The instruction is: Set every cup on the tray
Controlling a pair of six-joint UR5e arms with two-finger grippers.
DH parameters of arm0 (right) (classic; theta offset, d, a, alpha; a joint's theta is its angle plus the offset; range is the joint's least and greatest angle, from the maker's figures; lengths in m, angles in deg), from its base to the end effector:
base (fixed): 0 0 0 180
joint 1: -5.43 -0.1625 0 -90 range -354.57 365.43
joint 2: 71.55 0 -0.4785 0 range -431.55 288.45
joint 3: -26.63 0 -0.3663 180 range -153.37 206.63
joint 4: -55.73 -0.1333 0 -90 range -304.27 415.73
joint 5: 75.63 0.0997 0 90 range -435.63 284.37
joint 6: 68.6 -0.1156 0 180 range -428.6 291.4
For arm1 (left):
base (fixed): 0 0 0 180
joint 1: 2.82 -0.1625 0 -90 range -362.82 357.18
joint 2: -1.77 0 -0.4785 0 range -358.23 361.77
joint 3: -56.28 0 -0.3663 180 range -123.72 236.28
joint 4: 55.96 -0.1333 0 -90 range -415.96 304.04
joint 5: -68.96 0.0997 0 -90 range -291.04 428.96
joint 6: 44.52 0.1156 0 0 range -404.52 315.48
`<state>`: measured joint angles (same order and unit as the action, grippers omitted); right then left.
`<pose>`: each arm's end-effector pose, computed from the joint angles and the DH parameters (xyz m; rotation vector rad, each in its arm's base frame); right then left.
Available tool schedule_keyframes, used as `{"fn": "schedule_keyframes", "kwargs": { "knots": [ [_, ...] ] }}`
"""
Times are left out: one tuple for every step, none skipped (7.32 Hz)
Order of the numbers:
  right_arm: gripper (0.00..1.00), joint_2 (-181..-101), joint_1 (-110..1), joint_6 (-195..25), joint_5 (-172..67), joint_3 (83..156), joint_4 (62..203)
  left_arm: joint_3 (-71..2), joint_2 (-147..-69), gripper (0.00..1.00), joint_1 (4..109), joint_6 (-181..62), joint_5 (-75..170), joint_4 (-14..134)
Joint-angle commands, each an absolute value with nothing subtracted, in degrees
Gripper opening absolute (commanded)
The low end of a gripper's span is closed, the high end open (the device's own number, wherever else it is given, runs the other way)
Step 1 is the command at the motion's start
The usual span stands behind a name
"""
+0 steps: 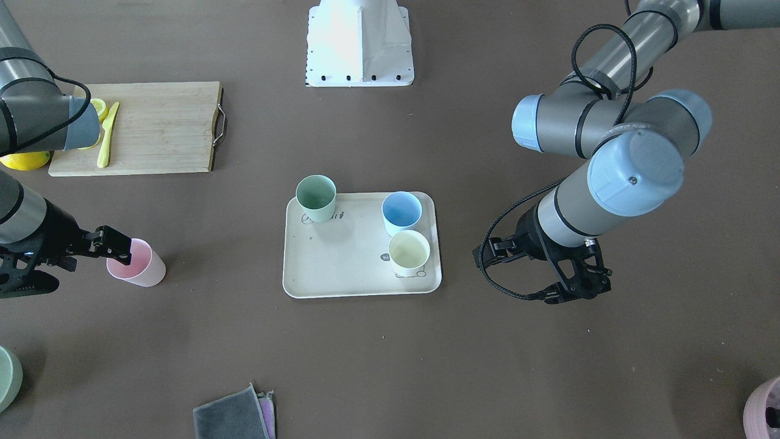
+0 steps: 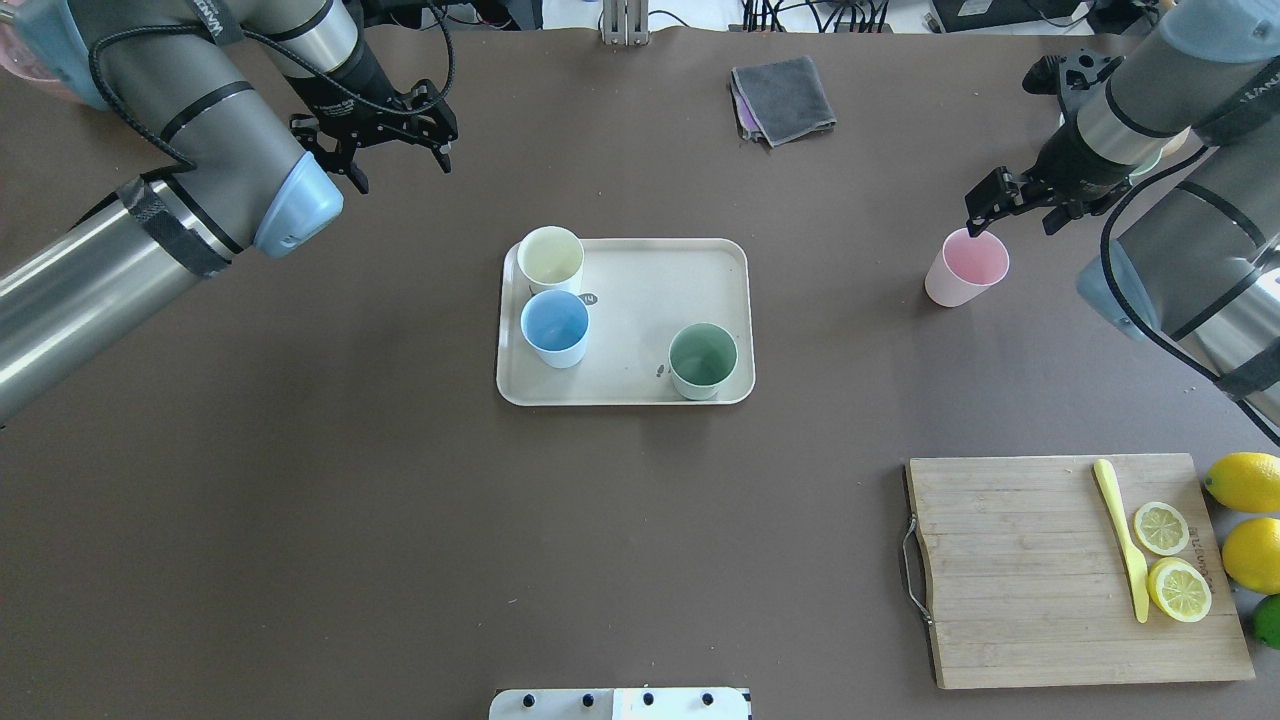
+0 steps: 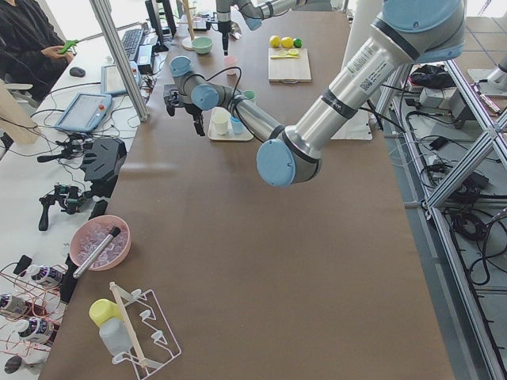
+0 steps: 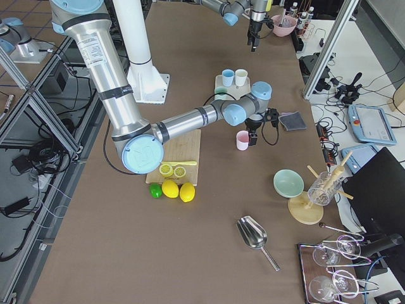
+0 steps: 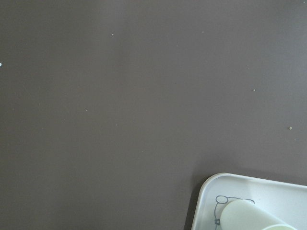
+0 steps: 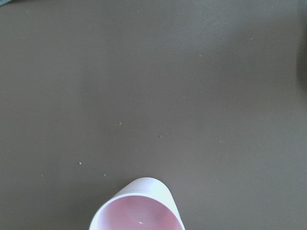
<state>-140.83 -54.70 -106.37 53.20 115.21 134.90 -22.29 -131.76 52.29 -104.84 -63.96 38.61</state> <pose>-0.2692 -0.5909 0.5168 0.0515 -0.8300 -0.0483 0.3959 -0.6631 0.3231 -0.1228 0.9362 -0.1708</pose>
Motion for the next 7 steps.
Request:
{"fn": "schedule_keyframes", "kwargs": {
  "knots": [
    [1.00, -142.21, -54.17, -106.30, 52.78, 115.49, 134.83, -22.29, -131.74, 0.98, 52.29, -104.82, -63.93, 38.61],
    [1.00, -142.30, -53.29, -106.39, 51.74, 114.88, 133.18, -22.29, -131.74, 0.98, 52.29, -104.82, -63.93, 38.61],
    [1.00, -142.39, -52.59, -106.48, 51.12, 114.35, 132.64, -22.29, -131.74, 0.98, 52.29, -104.82, -63.93, 38.61],
    [1.00, -142.39, -52.41, -106.48, 51.11, 113.73, 132.54, -22.38, -131.74, 0.98, 52.29, -104.82, -63.93, 38.61],
    [1.00, -142.21, -52.14, -106.48, 51.11, 113.38, 132.54, -22.29, -131.74, 0.98, 52.29, -104.82, -63.93, 38.61],
    [1.00, -142.04, -52.05, -106.48, 51.02, 113.20, 132.54, -22.38, -131.74, 0.98, 52.29, -104.82, -63.93, 38.61],
    [0.99, -142.04, -51.88, -106.48, 50.24, 113.11, 132.54, -22.38, -131.82, 0.98, 52.29, -104.82, -63.93, 38.61]
  ]
}}
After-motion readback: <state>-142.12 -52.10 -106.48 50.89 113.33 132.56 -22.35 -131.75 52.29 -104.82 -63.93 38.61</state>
